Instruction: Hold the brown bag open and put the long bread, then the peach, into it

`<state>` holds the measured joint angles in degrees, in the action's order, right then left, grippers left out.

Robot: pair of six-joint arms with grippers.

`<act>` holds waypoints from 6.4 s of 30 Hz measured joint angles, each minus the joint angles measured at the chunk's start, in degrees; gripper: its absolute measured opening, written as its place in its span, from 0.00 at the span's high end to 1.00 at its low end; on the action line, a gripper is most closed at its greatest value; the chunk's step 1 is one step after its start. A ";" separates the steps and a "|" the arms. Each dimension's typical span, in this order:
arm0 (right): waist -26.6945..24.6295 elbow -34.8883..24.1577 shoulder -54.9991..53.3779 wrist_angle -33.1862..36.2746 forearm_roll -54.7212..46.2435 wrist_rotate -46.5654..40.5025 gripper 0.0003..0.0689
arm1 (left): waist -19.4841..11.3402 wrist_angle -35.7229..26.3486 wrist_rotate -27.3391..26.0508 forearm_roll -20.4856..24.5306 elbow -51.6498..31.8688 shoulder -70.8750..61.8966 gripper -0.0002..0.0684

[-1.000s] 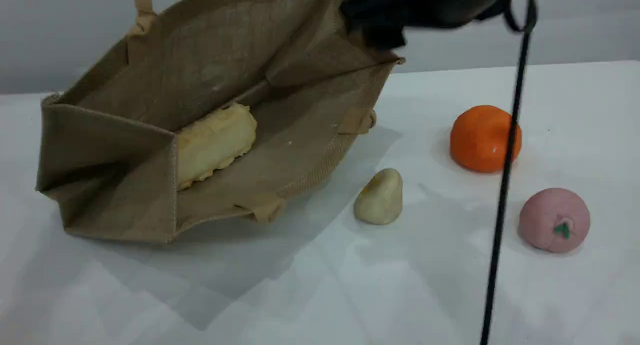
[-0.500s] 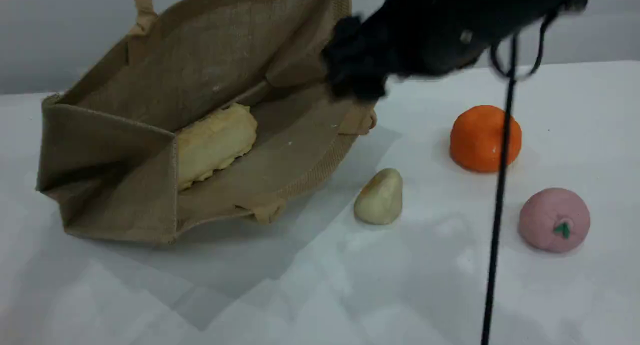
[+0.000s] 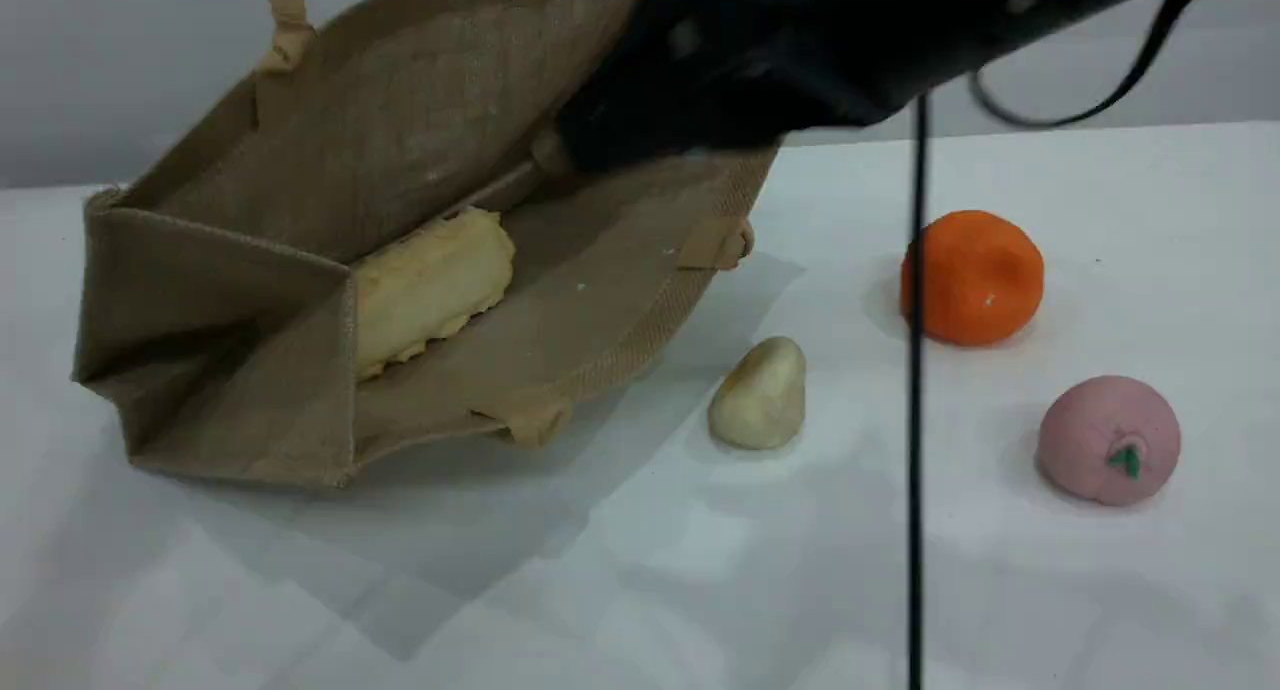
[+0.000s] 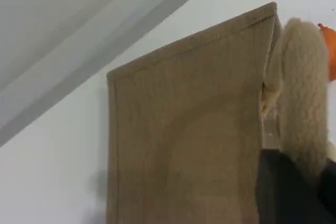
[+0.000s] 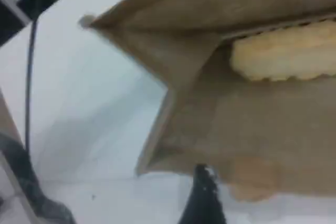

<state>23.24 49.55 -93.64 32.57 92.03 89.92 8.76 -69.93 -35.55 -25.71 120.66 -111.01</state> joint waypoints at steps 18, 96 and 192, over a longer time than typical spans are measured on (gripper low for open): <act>-27.85 0.04 1.12 1.62 -23.63 -10.40 0.26 | 0.00 0.00 0.05 0.00 0.00 0.00 0.86; -21.49 8.61 -20.37 -0.25 -73.33 -67.20 0.94 | 0.00 -0.05 0.48 -0.39 0.00 0.00 0.86; 8.55 25.69 -13.86 -18.87 -64.12 -53.28 0.33 | 0.00 -0.05 -1.50 -3.37 0.00 0.00 0.86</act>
<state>31.79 75.24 -107.50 13.69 27.90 36.64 8.76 -69.98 -37.05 -29.08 120.66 -111.01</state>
